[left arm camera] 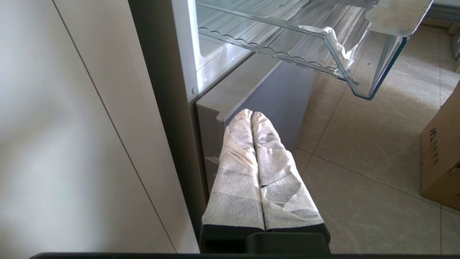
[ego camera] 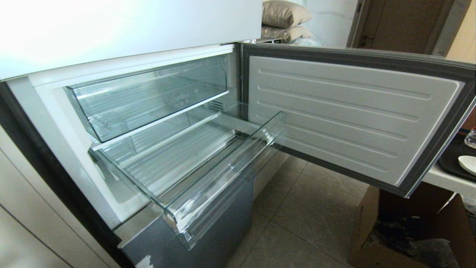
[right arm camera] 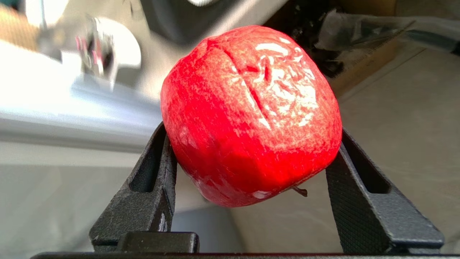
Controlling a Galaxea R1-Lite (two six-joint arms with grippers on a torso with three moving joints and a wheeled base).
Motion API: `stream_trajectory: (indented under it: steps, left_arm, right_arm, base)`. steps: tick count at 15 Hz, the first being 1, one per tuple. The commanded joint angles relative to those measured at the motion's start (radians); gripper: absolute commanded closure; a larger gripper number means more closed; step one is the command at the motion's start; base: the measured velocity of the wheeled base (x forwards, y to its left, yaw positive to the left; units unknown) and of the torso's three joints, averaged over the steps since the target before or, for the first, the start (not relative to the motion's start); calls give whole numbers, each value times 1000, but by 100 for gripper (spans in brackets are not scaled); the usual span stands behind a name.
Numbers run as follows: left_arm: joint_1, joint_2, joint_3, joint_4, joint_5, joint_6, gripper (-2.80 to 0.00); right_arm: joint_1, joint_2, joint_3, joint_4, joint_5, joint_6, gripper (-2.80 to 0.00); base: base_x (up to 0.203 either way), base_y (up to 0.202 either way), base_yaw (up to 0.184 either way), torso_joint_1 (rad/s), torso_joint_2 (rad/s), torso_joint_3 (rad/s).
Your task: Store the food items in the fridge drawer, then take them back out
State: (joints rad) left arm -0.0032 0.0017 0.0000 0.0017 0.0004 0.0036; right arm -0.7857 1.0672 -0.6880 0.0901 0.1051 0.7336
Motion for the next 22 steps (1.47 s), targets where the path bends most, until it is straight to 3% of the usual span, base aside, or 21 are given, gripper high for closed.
stream_trajectory:
  steps: [1,4,8,9,14,17,22]
  left_arm:
    - [0,0,0,0,0,-1,0]
    - [0,0,0,0,1,-1,0]
    - [0,0,0,0,0,-1,0]
    - [0,0,0,0,1,-1,0]
    - [0,0,0,0,0,-1,0]
    - [0,0,0,0,1,-1,0]
    - [0,0,0,0,0,-1,0]
  right_arm:
    - [-104,160,-65,-15,77,8,0]
    - [-187,319,-192,-15,173,30,0]
    - [-204,472,-399,37,216,27,0]
    - [-204,507,-447,51,217,2,0]
    - [-181,639,-582,60,209,-342,0]
    - [-128,744,-666,59,165,-379,0]
    - [-71,921,-807,53,153,-373,0]
  base:
    - [0,0,0,0,0,0]
    - [0,0,0,0,0,0]
    - [0,0,0,0,0,0]
    - [0,0,0,0,0,0]
    - [0,0,0,0,0,0]
    - [0,0,0,0,0,0]
    - [0,0,0,0,0,0]
